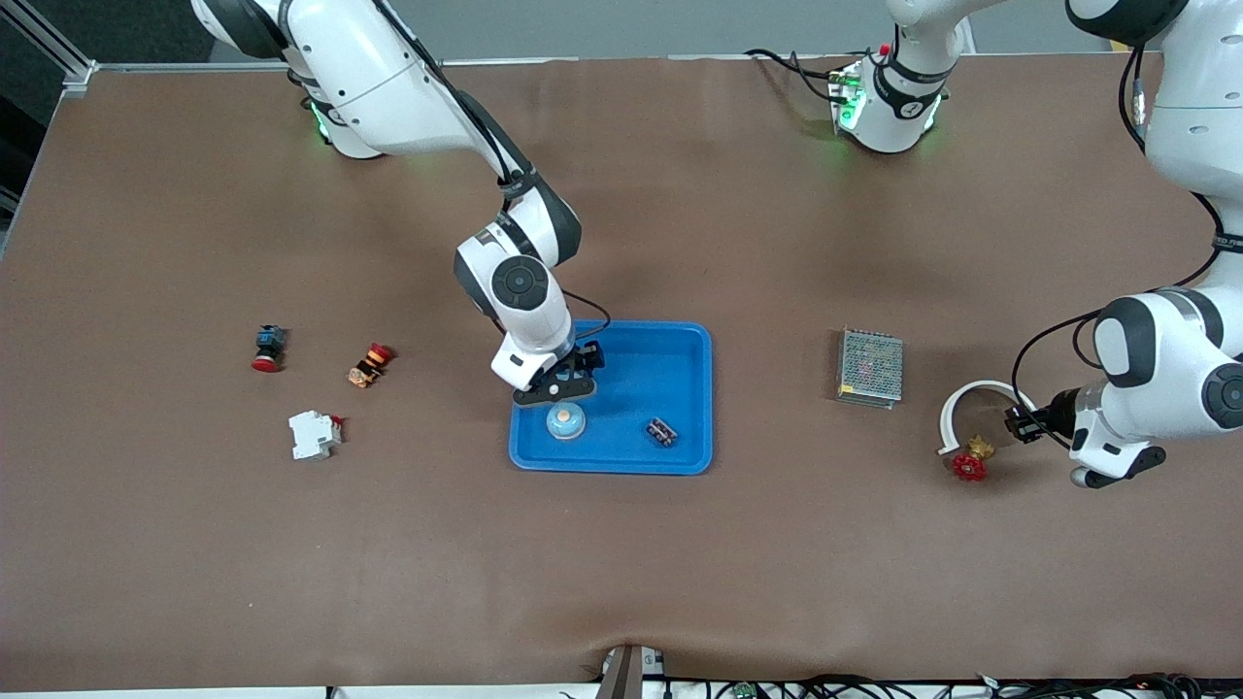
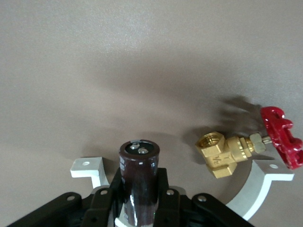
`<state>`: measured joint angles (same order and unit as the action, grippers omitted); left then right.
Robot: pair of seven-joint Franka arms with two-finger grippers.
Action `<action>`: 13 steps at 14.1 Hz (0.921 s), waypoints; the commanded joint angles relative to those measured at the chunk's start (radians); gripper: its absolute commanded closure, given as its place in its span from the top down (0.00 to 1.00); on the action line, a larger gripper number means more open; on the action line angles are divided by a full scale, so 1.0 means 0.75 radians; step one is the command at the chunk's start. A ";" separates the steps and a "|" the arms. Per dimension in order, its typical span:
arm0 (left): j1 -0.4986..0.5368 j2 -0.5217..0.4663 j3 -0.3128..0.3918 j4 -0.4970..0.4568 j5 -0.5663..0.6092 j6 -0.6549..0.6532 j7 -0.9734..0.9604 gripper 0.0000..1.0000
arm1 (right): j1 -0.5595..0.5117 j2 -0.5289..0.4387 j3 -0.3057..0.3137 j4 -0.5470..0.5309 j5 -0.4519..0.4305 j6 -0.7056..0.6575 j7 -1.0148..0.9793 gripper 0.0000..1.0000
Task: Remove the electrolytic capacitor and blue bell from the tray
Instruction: 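Carry the capacitor with the left gripper into the white arc clip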
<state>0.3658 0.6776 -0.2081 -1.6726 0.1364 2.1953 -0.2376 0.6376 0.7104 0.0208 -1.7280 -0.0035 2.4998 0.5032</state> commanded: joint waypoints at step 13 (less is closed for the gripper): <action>-0.011 -0.155 -0.229 0.013 0.012 -0.135 -0.249 1.00 | 0.001 -0.092 0.005 0.048 -0.022 -0.201 -0.039 0.47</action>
<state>0.3587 0.5755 -0.3330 -1.6497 0.1364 2.1046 -0.3441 0.6424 0.6966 0.0222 -1.6996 -0.0047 2.4315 0.4952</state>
